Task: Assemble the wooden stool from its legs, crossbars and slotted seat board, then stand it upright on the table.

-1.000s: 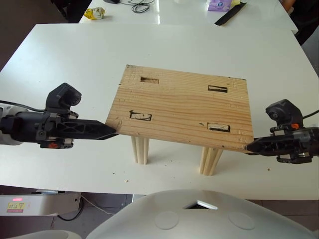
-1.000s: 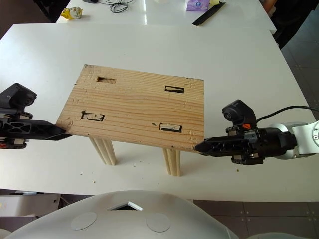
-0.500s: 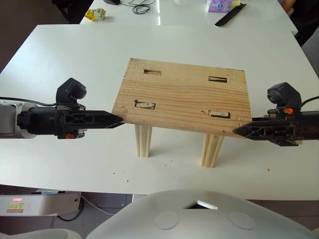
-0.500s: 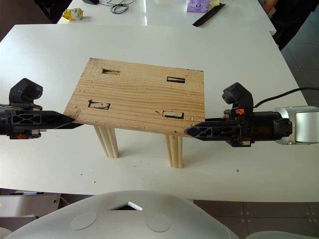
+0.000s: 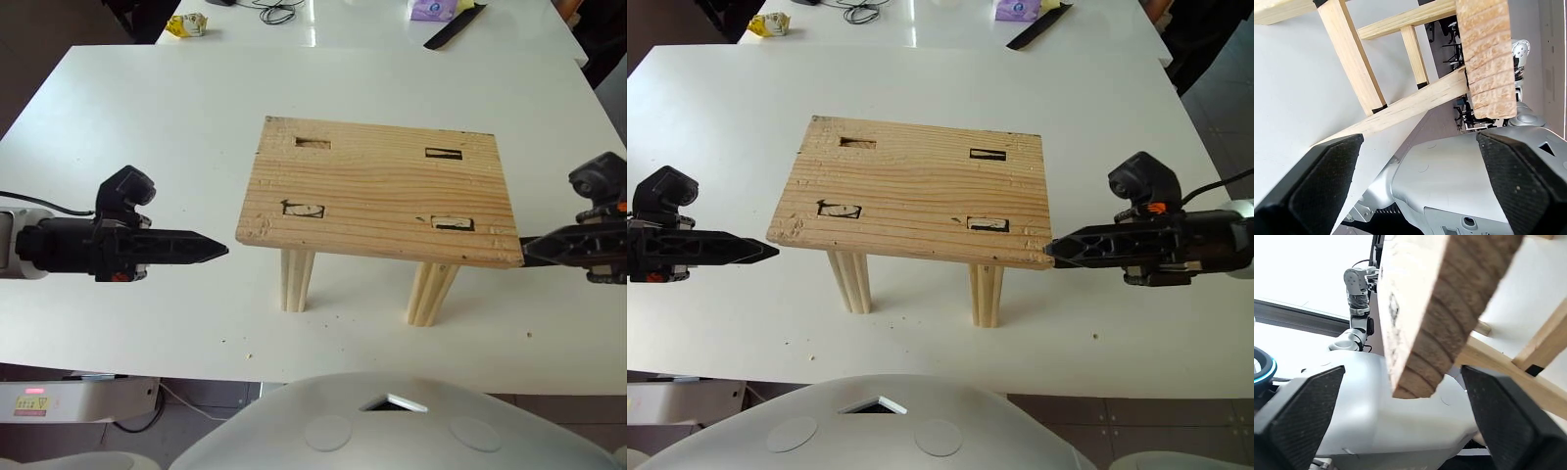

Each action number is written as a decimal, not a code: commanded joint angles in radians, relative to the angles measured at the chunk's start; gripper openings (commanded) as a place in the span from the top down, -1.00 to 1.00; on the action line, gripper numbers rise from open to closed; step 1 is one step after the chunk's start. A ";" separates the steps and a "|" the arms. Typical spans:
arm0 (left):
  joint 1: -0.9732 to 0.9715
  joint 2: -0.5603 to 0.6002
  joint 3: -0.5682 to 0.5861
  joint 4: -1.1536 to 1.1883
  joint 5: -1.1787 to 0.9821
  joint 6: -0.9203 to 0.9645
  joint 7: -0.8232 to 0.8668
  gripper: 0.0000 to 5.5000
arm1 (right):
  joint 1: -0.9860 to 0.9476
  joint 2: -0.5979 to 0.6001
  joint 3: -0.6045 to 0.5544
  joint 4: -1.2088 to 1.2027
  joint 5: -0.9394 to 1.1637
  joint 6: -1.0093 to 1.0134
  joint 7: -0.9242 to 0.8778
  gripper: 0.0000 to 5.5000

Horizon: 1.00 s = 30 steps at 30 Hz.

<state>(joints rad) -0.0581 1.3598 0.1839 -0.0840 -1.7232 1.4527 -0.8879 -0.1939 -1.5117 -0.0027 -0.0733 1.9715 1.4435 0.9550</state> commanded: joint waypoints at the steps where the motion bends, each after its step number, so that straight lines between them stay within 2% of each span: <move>1: 0.095 -0.029 0.107 -0.060 0.031 0.021 -0.016 -0.56 | -0.102 -0.040 0.013 0.040 0.000 0.041 0.027 -0.58; 4: 0.223 -0.066 0.236 -0.186 0.097 0.044 -0.083 -0.56 | -0.006 -0.049 -0.059 -0.023 -0.014 0.050 -0.002 -0.58; 6: 0.296 -0.090 0.289 -0.263 0.153 0.041 -0.133 -0.56 | 0.106 0.001 -0.167 -0.105 -0.090 0.057 -0.020 -0.58; 9: 0.377 -0.121 0.302 -0.380 0.250 -0.008 -0.195 -0.56 | 0.313 0.110 -0.307 -0.283 -0.266 0.060 -0.024 -0.58; 12: 0.417 -0.152 0.258 -0.450 0.354 -0.088 -0.226 -0.56 | 0.456 0.206 -0.353 -0.442 -0.383 0.008 -0.043 -0.58; 15: 0.429 -0.190 0.176 -0.489 0.472 -0.186 -0.222 -0.56 | 0.546 0.288 -0.335 -0.543 -0.465 -0.050 -0.075 -0.58; 16: 0.427 -0.207 0.147 -0.496 0.505 -0.216 -0.213 -0.56 | 0.563 0.316 -0.320 -0.561 -0.483 -0.070 -0.098 -0.52; 22: 0.399 -0.312 0.005 -0.483 0.619 -0.312 -0.156 -0.21 | 0.582 0.455 -0.227 -0.583 -0.512 -0.158 -0.241 -0.19; 25: 0.384 -0.379 -0.051 -0.482 0.671 -0.355 -0.097 -0.01 | 0.538 0.513 -0.173 -0.559 -0.547 -0.196 -0.313 0.00; 30: 0.339 -0.507 -0.143 -0.437 0.778 -0.423 0.027 0.28 | 0.444 0.581 -0.093 -0.458 -0.674 -0.248 -0.334 0.29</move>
<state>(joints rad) 0.3073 0.8879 0.0720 -0.5387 -0.9912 1.0591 -0.9056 0.2944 -0.9486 -0.1172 -0.5696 1.3527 1.2219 0.6339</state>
